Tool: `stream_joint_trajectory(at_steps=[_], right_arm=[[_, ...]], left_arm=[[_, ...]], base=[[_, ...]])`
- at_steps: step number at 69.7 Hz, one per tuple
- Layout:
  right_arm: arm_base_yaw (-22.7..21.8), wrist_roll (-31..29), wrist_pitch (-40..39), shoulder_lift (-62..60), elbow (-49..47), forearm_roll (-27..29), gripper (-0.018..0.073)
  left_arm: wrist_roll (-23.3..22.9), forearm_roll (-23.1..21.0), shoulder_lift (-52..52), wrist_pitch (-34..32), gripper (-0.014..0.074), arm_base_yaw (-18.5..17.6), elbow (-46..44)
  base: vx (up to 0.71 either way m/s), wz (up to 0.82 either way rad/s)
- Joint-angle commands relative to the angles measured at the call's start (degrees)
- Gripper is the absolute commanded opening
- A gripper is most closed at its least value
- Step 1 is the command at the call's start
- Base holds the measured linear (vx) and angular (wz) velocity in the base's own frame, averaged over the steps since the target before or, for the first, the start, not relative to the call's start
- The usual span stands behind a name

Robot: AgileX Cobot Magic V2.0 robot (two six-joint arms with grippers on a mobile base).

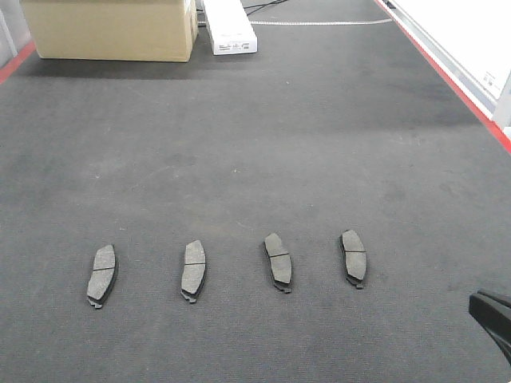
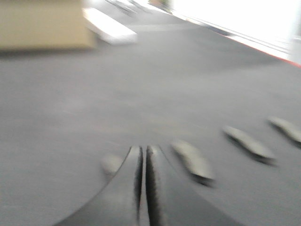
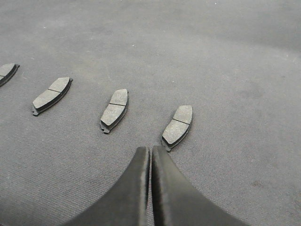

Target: Move and align brake pads A on conveyor

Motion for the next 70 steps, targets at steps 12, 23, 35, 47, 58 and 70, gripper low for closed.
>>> stream_joint_trajectory(at_steps=[12, 23, 35, 47, 58, 70], right_arm=[[-0.07, -0.32, -3.81, 0.14, -1.59, -0.77, -0.0006], [-0.07, -0.32, -3.81, 0.14, -1.59, -0.77, -0.0006], [-0.07, -0.32, -3.61, 0.14, -1.59, -0.77, -0.0006], [-0.07, -0.32, -3.61, 0.14, -1.59, -0.77, -0.0006], [-0.07, -0.32, -3.61, 0.14, -1.59, -0.77, -0.0006], [-0.07, -0.32, -3.61, 0.14, -1.59, -0.77, -0.0006]], left_arm=[[-3.75, 3.54, -7.85, -3.96, 0.0, 13.04, 2.87], [-9.37, 9.89, -9.52, -4.76, 0.0, 14.44, 6.56], [-9.37, 9.68, -9.52, -7.24, 0.0, 14.18, 11.44], [-9.37, 9.73, -9.52, -12.75, 0.0, 14.12, 17.25], [-9.76, 9.8, -9.52, -12.82, 0.0, 14.12, 17.84], [-9.76, 9.91, -9.52, -12.81, 0.0, 14.12, 17.84]], base=[[0.0, 0.0], [0.0, 0.0], [0.0, 0.0], [0.0, 0.0], [0.0, 0.0], [0.0, 0.0]])
